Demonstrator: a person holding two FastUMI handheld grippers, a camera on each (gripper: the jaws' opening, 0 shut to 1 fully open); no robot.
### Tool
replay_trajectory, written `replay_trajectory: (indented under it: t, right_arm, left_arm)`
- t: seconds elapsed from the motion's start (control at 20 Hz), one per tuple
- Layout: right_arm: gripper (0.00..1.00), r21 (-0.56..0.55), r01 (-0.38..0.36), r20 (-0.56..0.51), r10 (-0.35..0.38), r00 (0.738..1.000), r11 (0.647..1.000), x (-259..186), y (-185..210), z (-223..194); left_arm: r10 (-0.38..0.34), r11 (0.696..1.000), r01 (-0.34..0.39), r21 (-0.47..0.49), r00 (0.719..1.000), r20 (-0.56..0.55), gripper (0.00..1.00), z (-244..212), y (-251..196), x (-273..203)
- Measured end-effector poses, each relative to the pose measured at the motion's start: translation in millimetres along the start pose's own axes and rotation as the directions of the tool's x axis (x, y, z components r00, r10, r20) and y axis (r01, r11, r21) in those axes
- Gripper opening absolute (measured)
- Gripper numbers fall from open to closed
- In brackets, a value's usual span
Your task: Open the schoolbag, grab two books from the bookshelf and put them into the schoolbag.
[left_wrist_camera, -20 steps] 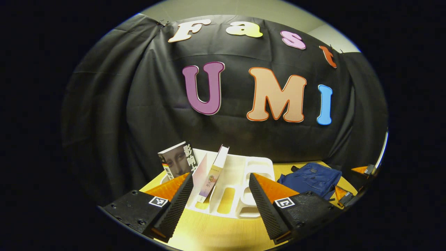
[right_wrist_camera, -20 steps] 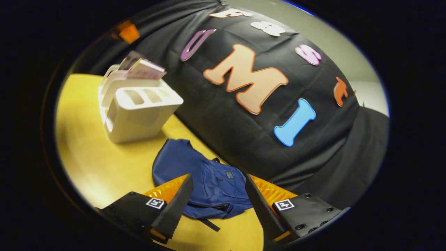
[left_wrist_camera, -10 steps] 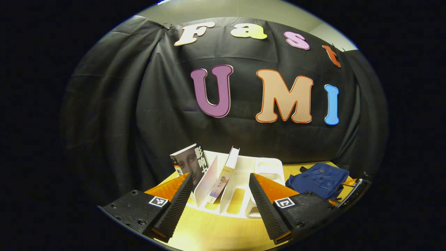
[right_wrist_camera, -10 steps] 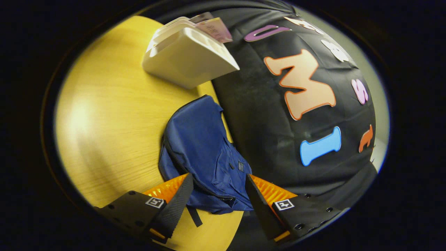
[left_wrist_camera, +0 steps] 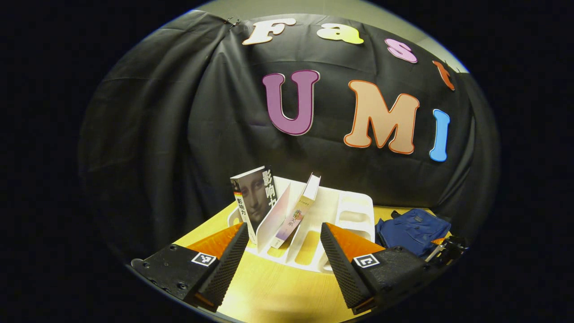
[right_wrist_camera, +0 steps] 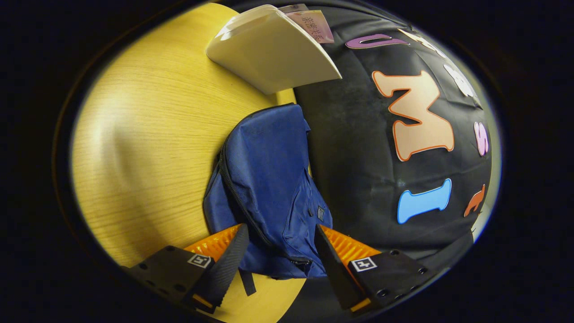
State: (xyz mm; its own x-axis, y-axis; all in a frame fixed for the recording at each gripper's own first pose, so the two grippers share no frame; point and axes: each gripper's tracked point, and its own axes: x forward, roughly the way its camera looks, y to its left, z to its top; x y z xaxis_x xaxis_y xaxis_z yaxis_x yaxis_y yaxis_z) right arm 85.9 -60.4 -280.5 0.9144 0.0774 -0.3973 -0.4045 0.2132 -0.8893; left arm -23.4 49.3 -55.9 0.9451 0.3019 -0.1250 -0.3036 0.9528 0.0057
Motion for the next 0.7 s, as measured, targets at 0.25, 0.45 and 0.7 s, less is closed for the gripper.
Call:
replay_trajectory:
  t: [0.25, 0.45, 0.7]
  right_arm:
    - [0.96, 0.007, 0.047, -0.022, -0.047, 0.999, 0.999, 19.2, -8.5, 4.0]
    - [0.89, 0.038, 0.117, -0.008, -0.117, 0.993, 0.992, 34.0, -22.9, 16.3]
    - [0.83, 0.049, 0.127, -0.012, -0.127, 0.992, 0.991, 57.5, -18.0, 24.7]
  left_arm:
    - [-0.012, 1.0, 0.012, -0.026, 1.0, -0.008, 0.95, -3.7, -2.7, 1.4]
    - [-0.028, 0.999, 0.027, -0.037, 0.999, -0.033, 0.95, -10.9, -6.5, 5.0]
    - [-0.049, 0.999, 0.049, -0.006, 0.998, -0.039, 0.95, -6.8, -13.4, 11.0]
